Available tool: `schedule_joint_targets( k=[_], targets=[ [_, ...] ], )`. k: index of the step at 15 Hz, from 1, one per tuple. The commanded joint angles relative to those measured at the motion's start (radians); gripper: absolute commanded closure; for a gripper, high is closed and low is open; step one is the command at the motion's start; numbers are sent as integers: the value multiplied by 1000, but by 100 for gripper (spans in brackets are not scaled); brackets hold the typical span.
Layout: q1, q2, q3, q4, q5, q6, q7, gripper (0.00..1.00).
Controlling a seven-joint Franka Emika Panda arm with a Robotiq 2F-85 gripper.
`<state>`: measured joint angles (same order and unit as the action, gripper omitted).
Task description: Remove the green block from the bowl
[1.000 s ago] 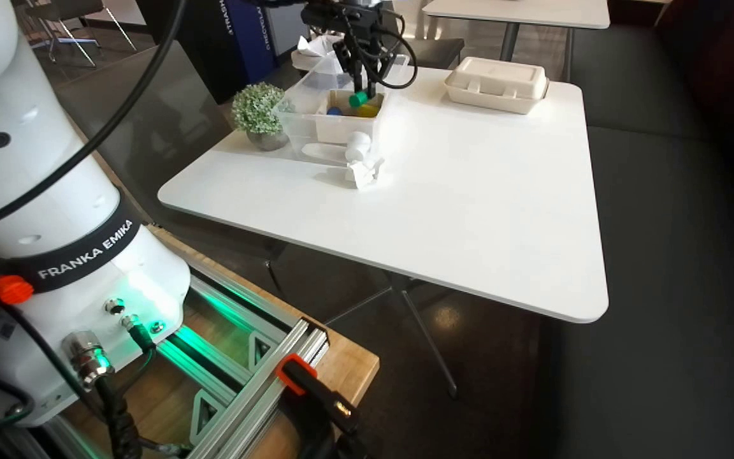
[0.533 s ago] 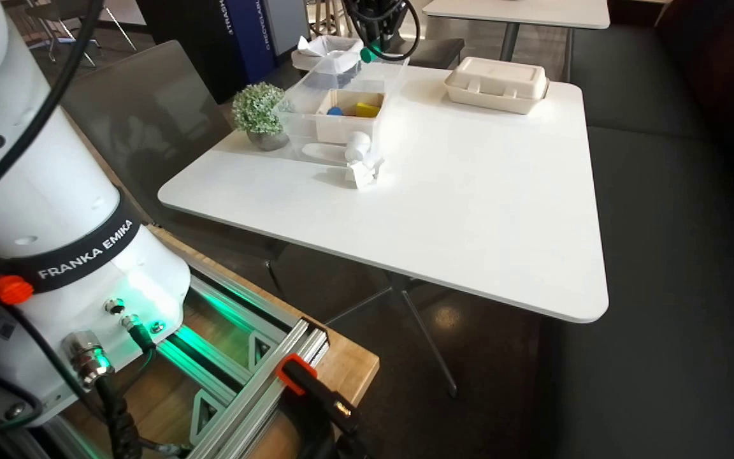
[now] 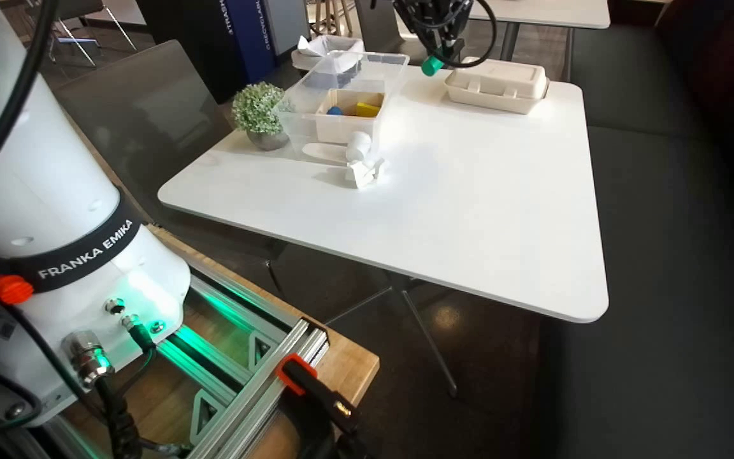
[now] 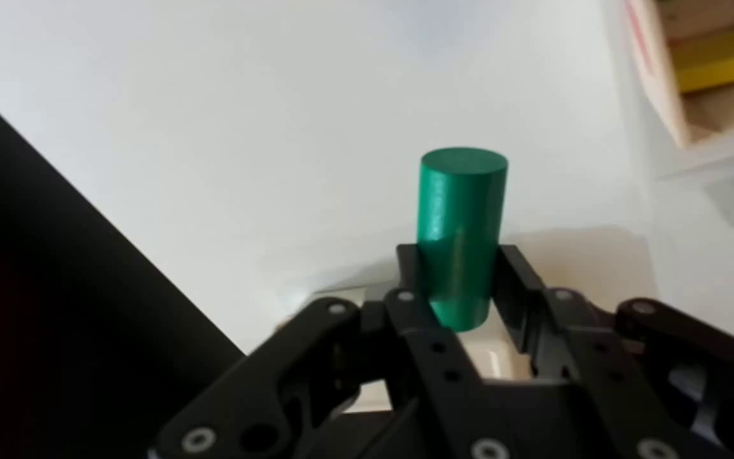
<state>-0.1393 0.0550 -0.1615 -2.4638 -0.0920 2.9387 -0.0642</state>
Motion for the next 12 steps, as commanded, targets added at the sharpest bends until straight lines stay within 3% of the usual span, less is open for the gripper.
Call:
schedule_joint_targets(
  k=[1, 6, 7, 12],
  targets=[
    [-15, 7, -18, 11, -44, -17, 9, 68],
    [-19, 21, -28, 31, -78, -27, 19, 68],
    [-19, 21, -28, 31, -78, -27, 19, 92],
    [-89, 103, -21, 143, 38, -61, -249, 92]
  ],
)
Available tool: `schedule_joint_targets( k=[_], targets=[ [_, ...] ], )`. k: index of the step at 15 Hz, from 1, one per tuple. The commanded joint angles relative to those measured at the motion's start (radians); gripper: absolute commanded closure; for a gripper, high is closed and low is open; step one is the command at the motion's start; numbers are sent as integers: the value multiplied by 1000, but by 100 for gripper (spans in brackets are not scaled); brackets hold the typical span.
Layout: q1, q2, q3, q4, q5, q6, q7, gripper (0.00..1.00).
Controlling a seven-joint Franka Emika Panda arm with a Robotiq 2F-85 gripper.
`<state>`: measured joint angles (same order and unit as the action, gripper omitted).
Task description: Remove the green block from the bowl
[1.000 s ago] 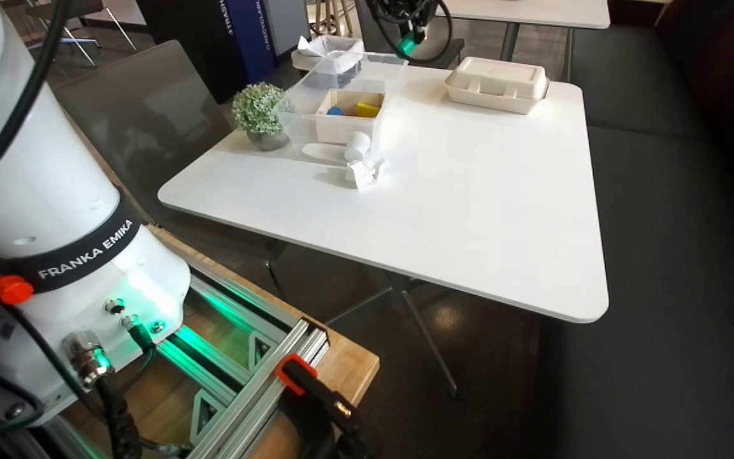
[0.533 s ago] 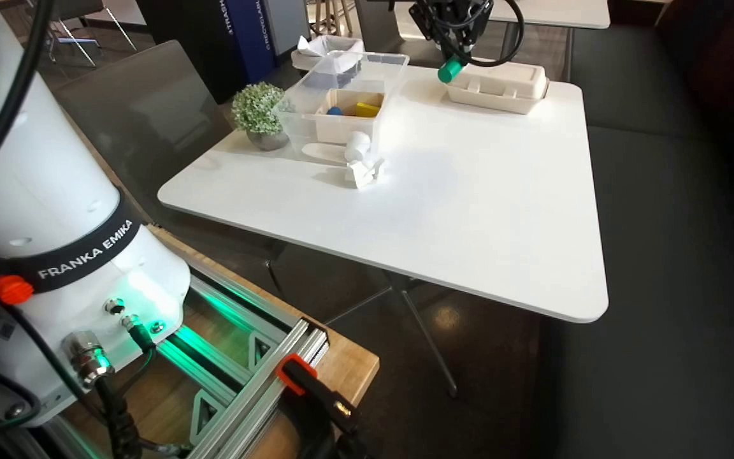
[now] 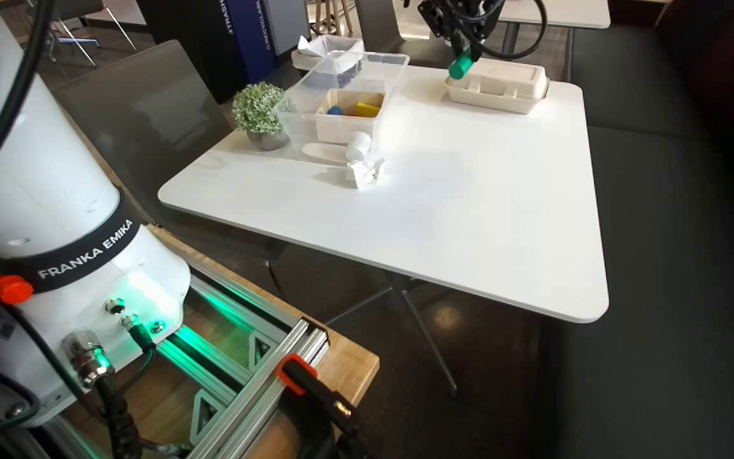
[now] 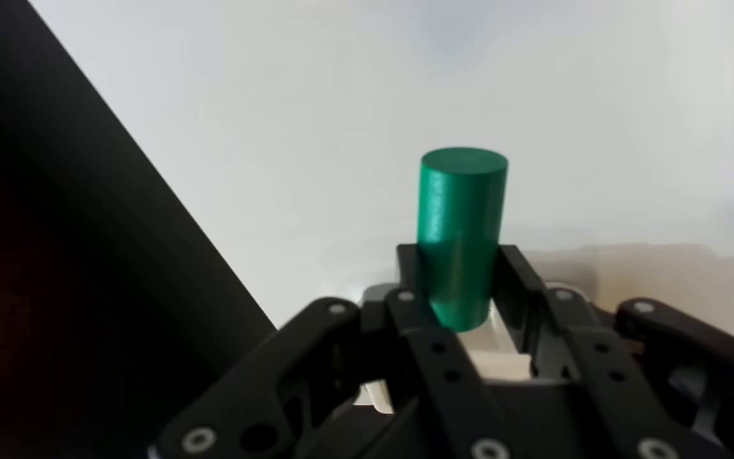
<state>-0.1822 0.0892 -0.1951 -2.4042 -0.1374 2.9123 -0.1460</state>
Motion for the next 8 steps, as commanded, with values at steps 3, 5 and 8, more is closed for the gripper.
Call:
schedule_joint_targets(
  k=[3, 5, 8],
  targets=[
    [-102, 150, 21, 176, 125, -99, -337, 92],
    [-134, 213, 23, 239, 104, -164, -390, 92],
    [-167, 305, 29, 308, 83, -199, -431, 92]
  ],
)
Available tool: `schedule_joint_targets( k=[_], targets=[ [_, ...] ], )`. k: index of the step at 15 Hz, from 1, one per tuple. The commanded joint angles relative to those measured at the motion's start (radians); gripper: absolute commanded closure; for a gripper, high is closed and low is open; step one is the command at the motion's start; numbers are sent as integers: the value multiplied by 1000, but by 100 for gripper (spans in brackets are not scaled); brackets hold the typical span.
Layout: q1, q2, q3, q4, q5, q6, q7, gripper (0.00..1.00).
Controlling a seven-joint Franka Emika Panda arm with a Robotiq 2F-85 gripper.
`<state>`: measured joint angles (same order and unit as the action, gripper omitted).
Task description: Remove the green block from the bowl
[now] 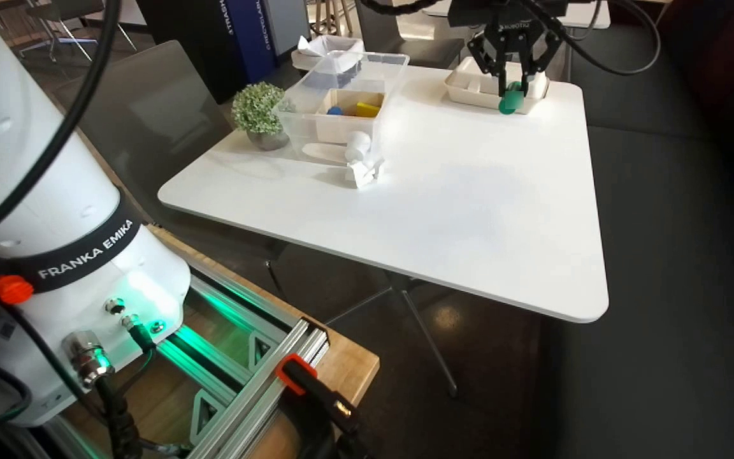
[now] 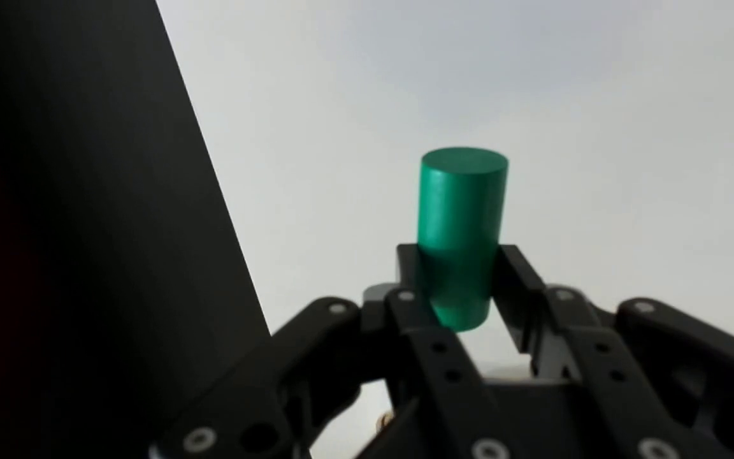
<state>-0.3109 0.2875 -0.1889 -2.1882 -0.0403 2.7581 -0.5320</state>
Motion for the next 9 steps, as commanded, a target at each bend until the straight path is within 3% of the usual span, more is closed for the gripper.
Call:
schedule_joint_targets(
  k=[1, 6, 9],
  targets=[
    [-57, 136, 37, 110, -2, -47, -67, 92],
    [-152, 234, 138, 157, 59, -47, -157, 92],
    [-163, 271, 147, 175, 42, -51, -153, 92]
  ],
)
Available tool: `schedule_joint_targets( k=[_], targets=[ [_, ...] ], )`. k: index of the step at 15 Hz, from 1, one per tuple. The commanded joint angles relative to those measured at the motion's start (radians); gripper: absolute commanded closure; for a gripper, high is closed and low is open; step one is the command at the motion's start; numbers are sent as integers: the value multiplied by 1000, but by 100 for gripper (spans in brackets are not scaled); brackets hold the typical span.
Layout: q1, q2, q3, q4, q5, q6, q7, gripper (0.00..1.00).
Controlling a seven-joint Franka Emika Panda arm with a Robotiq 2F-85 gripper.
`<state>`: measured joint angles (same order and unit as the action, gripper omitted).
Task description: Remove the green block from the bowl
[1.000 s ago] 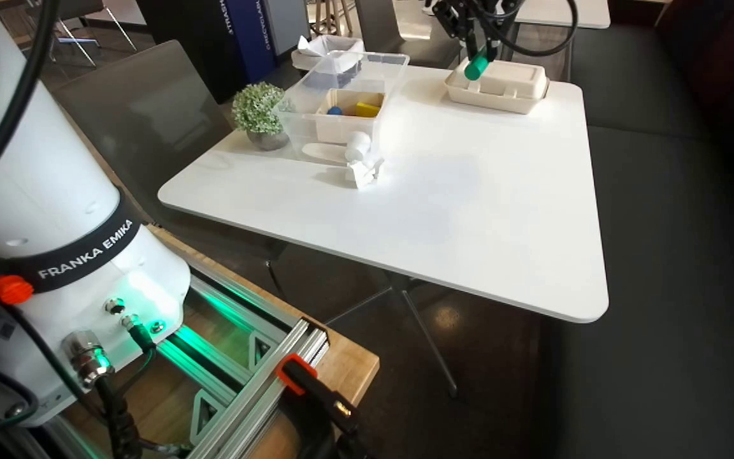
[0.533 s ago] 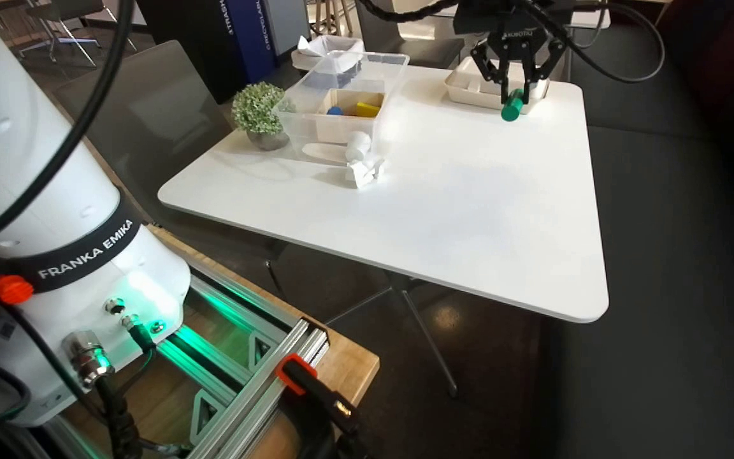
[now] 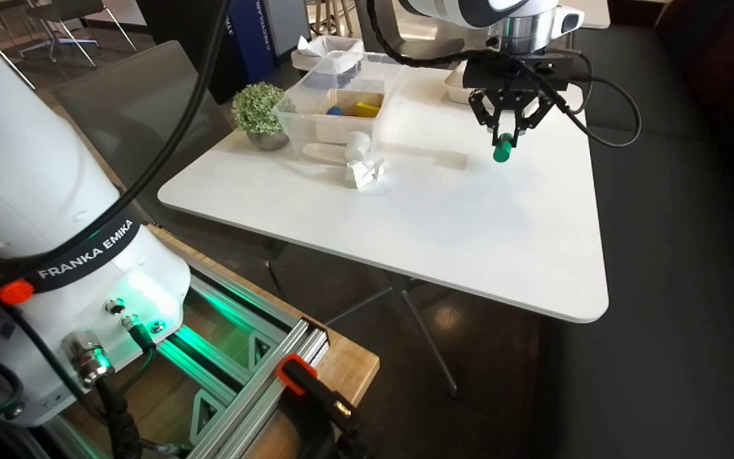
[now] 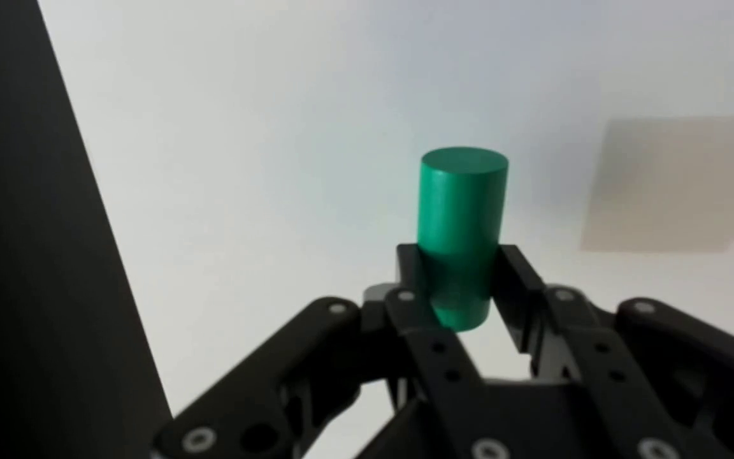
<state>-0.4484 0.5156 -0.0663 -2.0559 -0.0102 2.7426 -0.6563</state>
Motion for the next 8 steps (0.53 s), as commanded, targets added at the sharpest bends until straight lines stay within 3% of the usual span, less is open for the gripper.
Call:
schedule_joint_targets(
  k=[1, 8],
  targets=[
    [-29, 52, 27, 49, 9, -35, -27, 92],
    [-47, 98, 46, 78, 9, -28, -25, 92]
  ],
)
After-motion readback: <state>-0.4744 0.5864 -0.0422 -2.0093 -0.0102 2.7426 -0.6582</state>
